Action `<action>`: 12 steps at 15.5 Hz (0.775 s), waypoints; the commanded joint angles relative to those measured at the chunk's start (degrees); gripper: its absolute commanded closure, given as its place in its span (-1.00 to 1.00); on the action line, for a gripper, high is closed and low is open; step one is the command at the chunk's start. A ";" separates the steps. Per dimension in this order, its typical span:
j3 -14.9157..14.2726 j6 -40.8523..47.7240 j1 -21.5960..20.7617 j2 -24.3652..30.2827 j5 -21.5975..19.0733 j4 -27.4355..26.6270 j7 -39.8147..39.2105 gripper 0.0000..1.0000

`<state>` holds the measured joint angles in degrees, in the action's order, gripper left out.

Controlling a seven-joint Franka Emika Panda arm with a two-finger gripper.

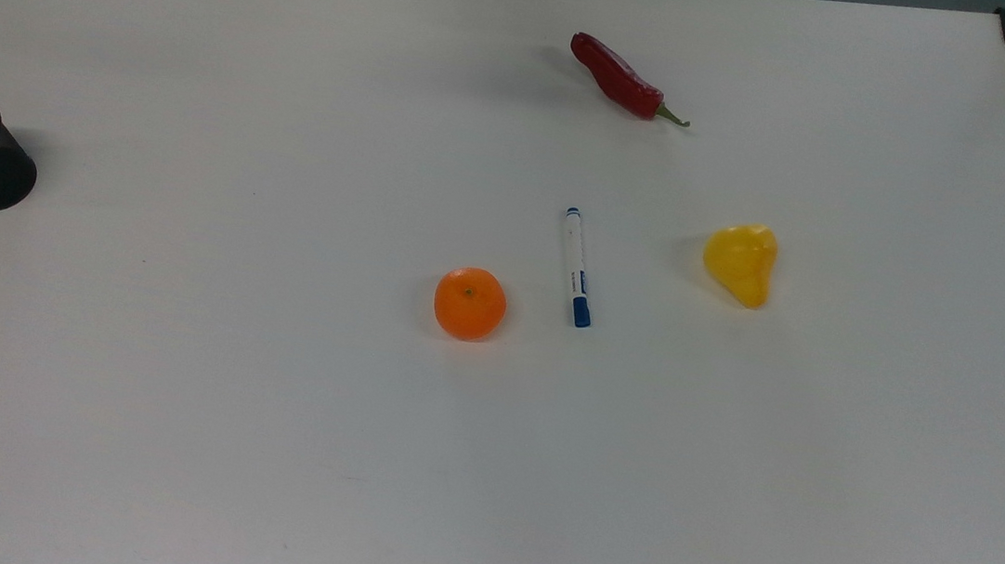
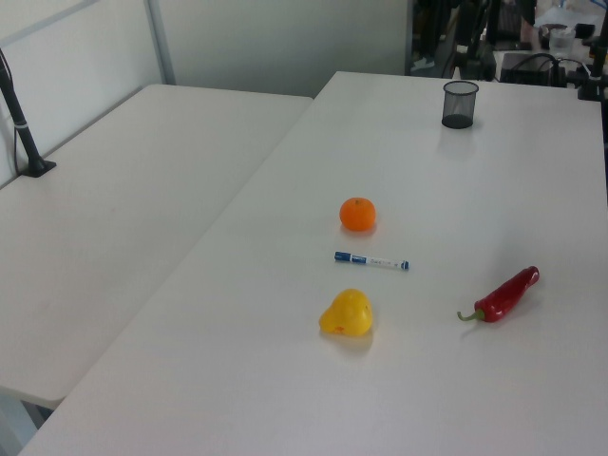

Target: Place marker

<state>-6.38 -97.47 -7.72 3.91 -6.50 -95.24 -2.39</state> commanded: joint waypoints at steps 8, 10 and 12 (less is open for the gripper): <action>-0.04 -0.27 -0.54 0.57 -0.62 -1.36 -2.09 -1.00; -0.04 -0.09 -1.24 -0.21 -0.62 -1.36 -2.18 -1.00; -0.13 -0.09 -2.56 -1.35 -0.10 -1.18 -2.09 -1.00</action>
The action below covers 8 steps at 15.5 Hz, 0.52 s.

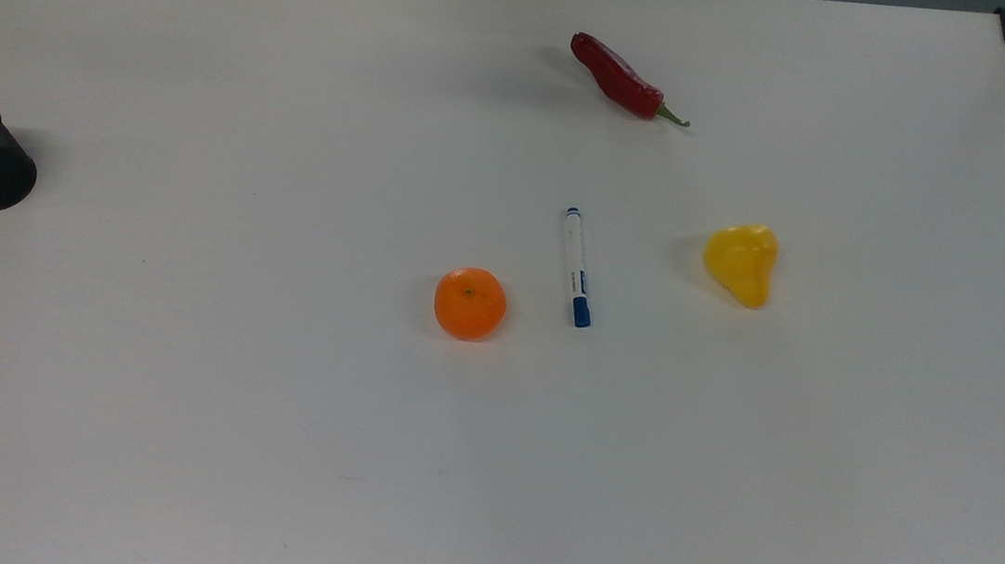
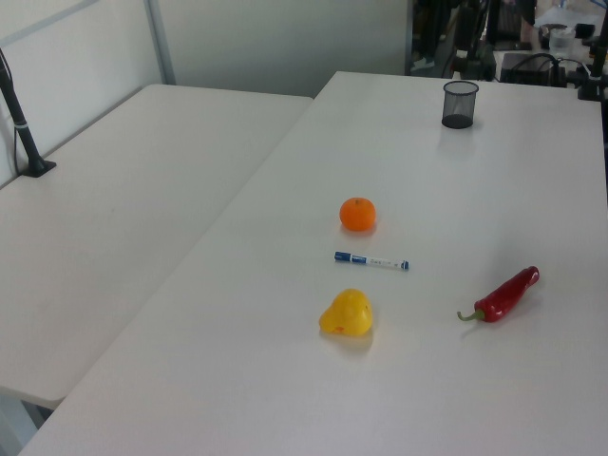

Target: Place marker

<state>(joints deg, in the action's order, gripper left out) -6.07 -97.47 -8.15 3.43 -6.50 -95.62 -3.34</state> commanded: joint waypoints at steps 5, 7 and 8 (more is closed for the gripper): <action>-0.34 -0.88 -4.68 -5.62 0.08 -0.27 -0.53 -1.00; -0.34 -2.28 -5.47 -7.29 0.08 -0.27 -0.53 -1.00; -0.34 -2.90 -6.26 -8.43 0.08 -0.27 -0.44 -1.00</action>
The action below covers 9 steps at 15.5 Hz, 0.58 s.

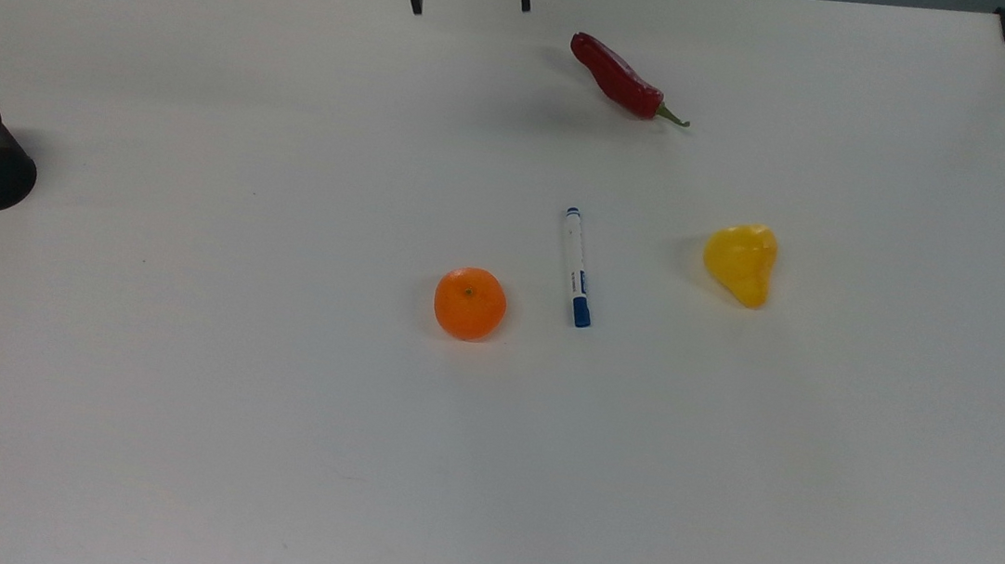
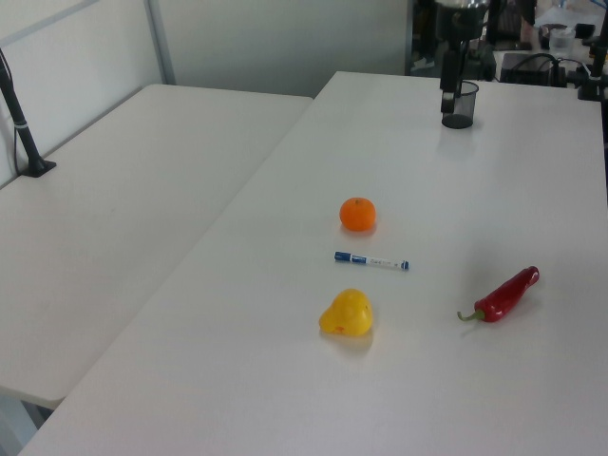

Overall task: Place marker
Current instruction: 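Move the open gripper down over the white marker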

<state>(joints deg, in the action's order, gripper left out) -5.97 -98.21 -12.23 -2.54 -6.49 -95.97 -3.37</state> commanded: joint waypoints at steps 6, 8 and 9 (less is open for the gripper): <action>-0.36 -8.83 -3.24 -7.99 -0.01 0.08 0.90 -1.00; -0.45 -11.11 -4.38 -9.84 0.07 0.08 0.90 -1.00; -0.45 -12.43 -4.91 -10.98 0.08 0.17 1.25 -1.00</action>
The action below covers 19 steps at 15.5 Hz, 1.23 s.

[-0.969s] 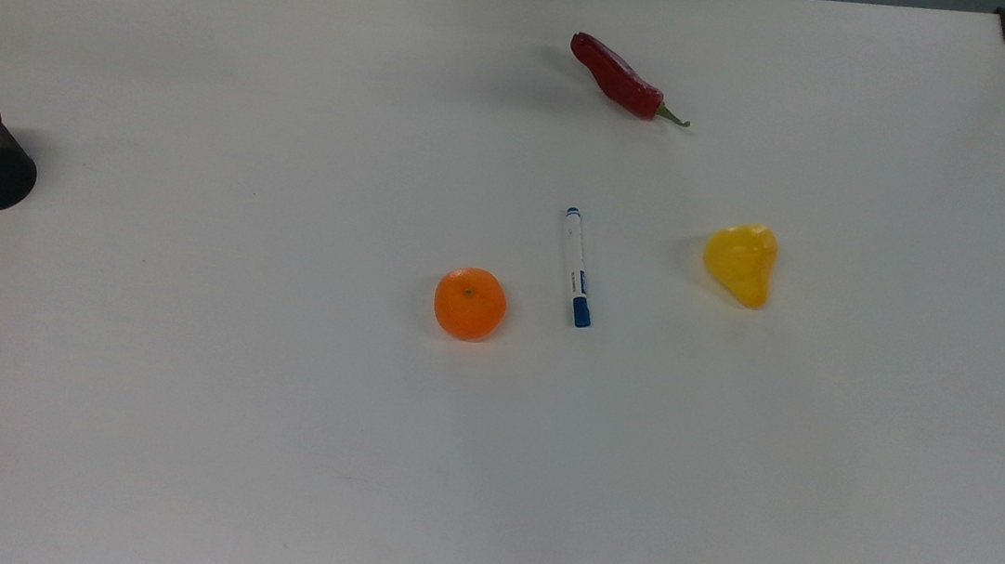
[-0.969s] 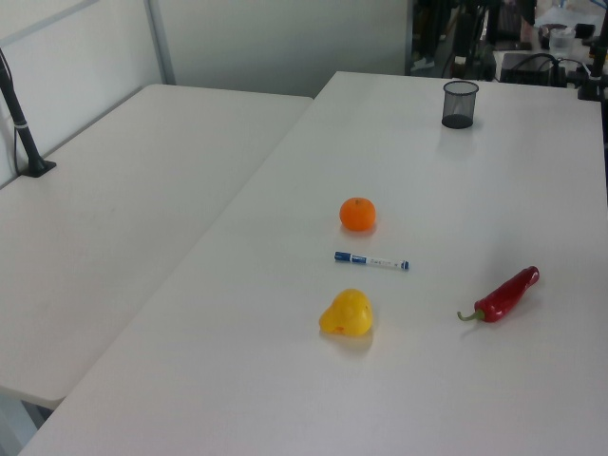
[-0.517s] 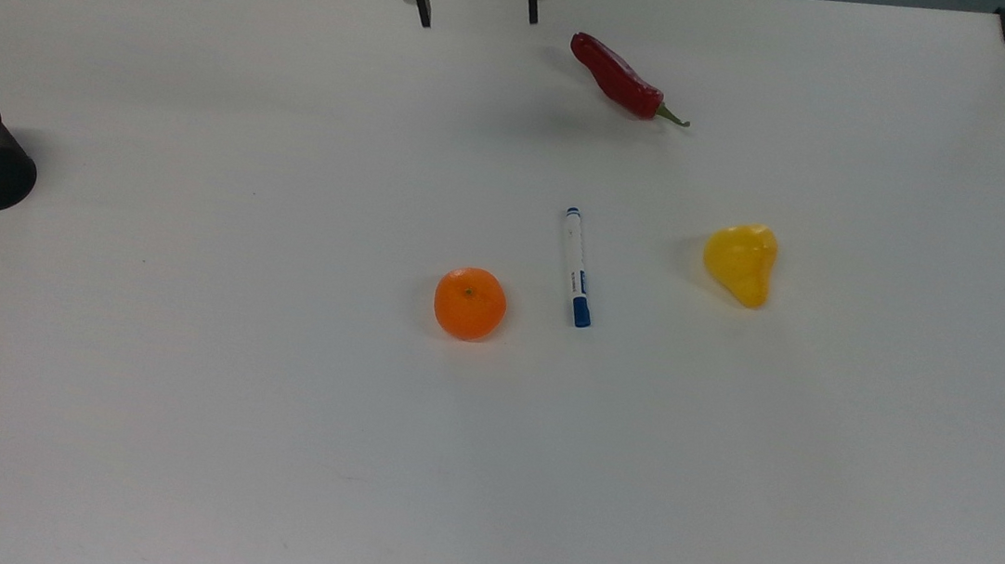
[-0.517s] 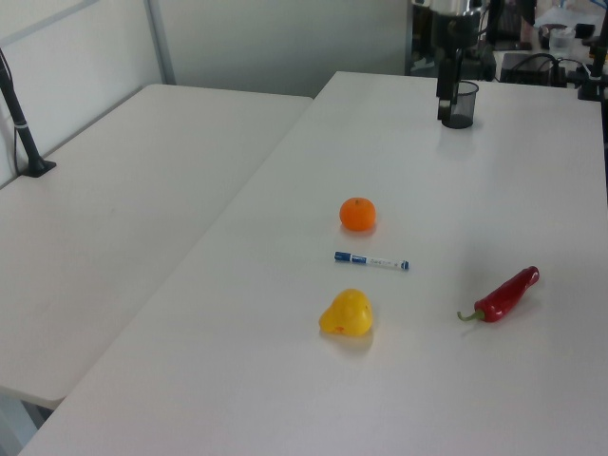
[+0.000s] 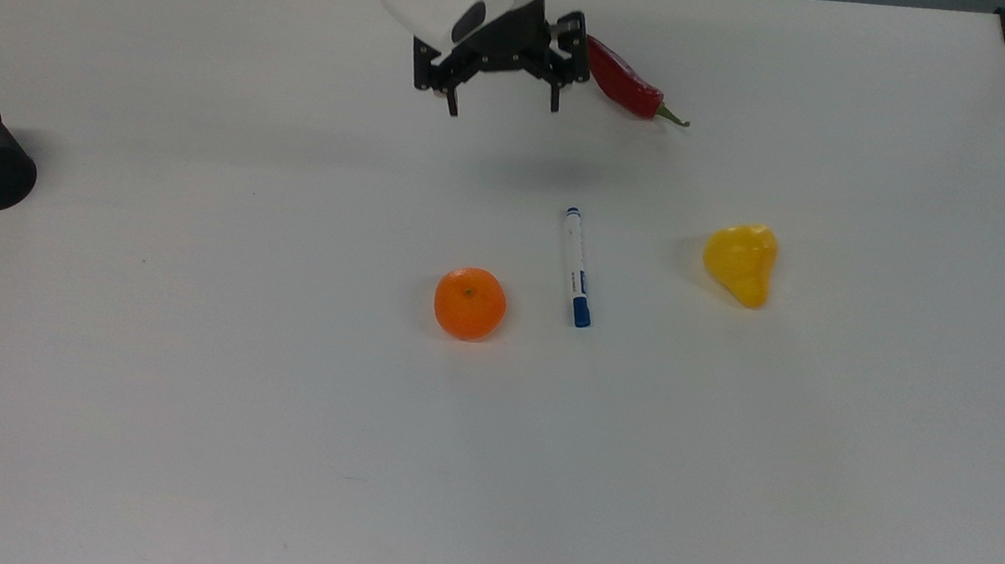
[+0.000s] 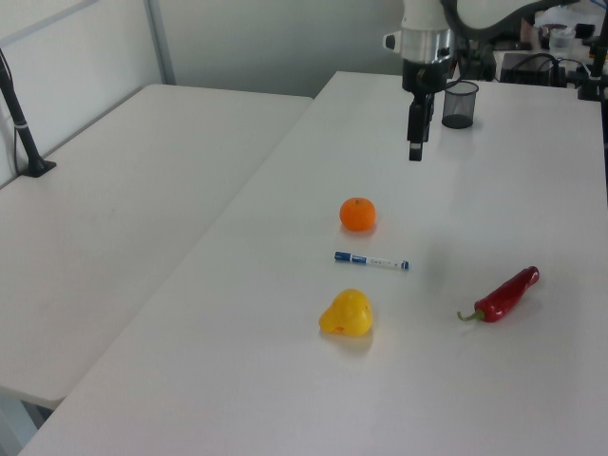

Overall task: Place marker
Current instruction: 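Move the open gripper down over the white marker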

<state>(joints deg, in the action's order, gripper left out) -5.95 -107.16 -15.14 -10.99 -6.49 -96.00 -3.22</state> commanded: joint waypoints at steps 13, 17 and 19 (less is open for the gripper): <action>-0.46 -17.19 -8.23 -16.42 8.31 4.59 16.21 -1.00; -0.46 -21.42 -9.20 -19.85 12.29 4.68 22.28 -1.00; -0.46 -23.09 -9.20 -20.73 12.29 4.68 22.38 -1.00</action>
<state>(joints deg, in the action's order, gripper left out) -5.89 -127.92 -24.16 -30.25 4.74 -92.25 17.41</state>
